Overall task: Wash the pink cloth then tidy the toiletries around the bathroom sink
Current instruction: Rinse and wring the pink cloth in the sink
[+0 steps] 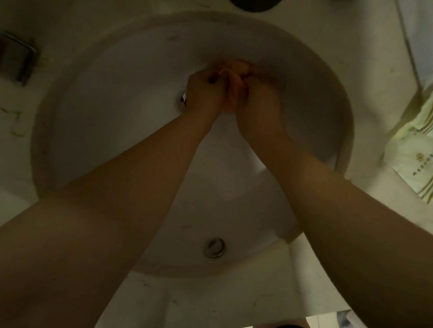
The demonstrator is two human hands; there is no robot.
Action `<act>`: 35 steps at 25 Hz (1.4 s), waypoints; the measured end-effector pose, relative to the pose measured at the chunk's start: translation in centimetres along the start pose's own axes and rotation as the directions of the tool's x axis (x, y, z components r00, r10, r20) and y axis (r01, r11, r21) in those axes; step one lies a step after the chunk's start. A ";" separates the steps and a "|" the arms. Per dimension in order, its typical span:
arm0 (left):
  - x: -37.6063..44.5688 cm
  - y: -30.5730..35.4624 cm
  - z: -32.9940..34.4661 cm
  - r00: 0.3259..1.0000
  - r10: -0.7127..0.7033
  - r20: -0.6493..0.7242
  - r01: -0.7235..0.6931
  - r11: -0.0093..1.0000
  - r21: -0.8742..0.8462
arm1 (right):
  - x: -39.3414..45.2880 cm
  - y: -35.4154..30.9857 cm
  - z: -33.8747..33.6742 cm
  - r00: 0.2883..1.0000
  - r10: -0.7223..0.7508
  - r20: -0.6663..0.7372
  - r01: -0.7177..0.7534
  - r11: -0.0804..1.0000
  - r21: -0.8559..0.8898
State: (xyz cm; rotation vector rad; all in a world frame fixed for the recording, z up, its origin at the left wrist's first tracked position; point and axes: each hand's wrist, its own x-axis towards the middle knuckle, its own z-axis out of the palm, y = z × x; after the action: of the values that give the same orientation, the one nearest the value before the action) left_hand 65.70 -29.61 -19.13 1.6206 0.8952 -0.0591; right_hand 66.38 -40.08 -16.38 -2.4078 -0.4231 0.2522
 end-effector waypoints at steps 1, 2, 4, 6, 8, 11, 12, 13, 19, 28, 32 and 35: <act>-0.6 0.4 1.1 0.999 0.019 0.043 -0.020 1.000 0.017 | -0.7 0.6 -0.6 0.999 0.012 -0.044 -0.013 0.999 -0.039; -1.3 0.5 1.9 0.996 0.040 0.085 -0.044 0.997 0.055 | -1.4 1.2 -1.2 0.997 0.020 -0.078 -0.026 0.996 -0.081; -2.4 0.2 2.8 0.986 0.057 0.155 -0.079 0.987 0.142 | -2.5 2.2 -1.9 0.995 0.069 -0.066 -0.078 0.987 -0.140; -3.3 -0.6 2.6 0.979 0.058 0.196 -0.095 0.978 0.184 | -3.1 2.4 -2.2 0.997 0.077 0.016 -0.073 0.985 -0.157; -4.0 -1.3 1.8 0.974 0.077 0.213 -0.120 0.973 0.195 | -3.1 1.9 -2.8 0.990 0.071 0.122 -0.061 0.994 -0.088; -4.8 -1.9 0.4 0.976 0.080 0.204 -0.122 0.972 0.202 | -2.4 0.7 -4.1 0.935 0.128 0.330 -0.099 0.990 -0.105; -4.9 -2.1 -0.2 0.975 0.080 0.209 -0.125 0.969 0.214 | -1.9 0.5 -4.1 0.906 0.150 0.396 -0.106 0.986 -0.132; -5.0 -2.3 -1.0 0.972 0.081 0.222 -0.134 0.963 0.233 | -1.5 0.2 -4.0 0.877 0.145 0.458 -0.099 0.988 -0.122; -6.1 -3.5 -8.5 0.965 -0.022 0.261 -0.101 0.887 0.450 | -1.3 -2.8 -0.8 0.690 0.102 0.716 0.061 0.978 -0.198; -15.0 -6.7 -15.9 0.931 -0.173 0.320 -0.028 0.842 0.539 | -10.0 -6.0 1.3 0.525 -0.001 0.851 0.128 0.989 -0.078; -15.4 -6.1 -17.1 0.896 -0.287 0.338 -0.053 0.688 0.724 | -13.1 -7.7 0.7 0.524 0.047 0.851 -0.088 0.996 -0.002; -16.0 -4.7 -18.4 0.873 -0.319 0.370 -0.116 0.599 0.792 | -14.2 -9.5 0.4 0.501 0.059 0.863 -0.163 0.986 0.027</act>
State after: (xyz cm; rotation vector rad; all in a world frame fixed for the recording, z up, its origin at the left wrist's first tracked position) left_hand 43.96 -22.06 -9.88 2.2270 0.5699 -1.0630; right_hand 50.90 -38.20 -9.51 -2.0212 -0.6585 1.5522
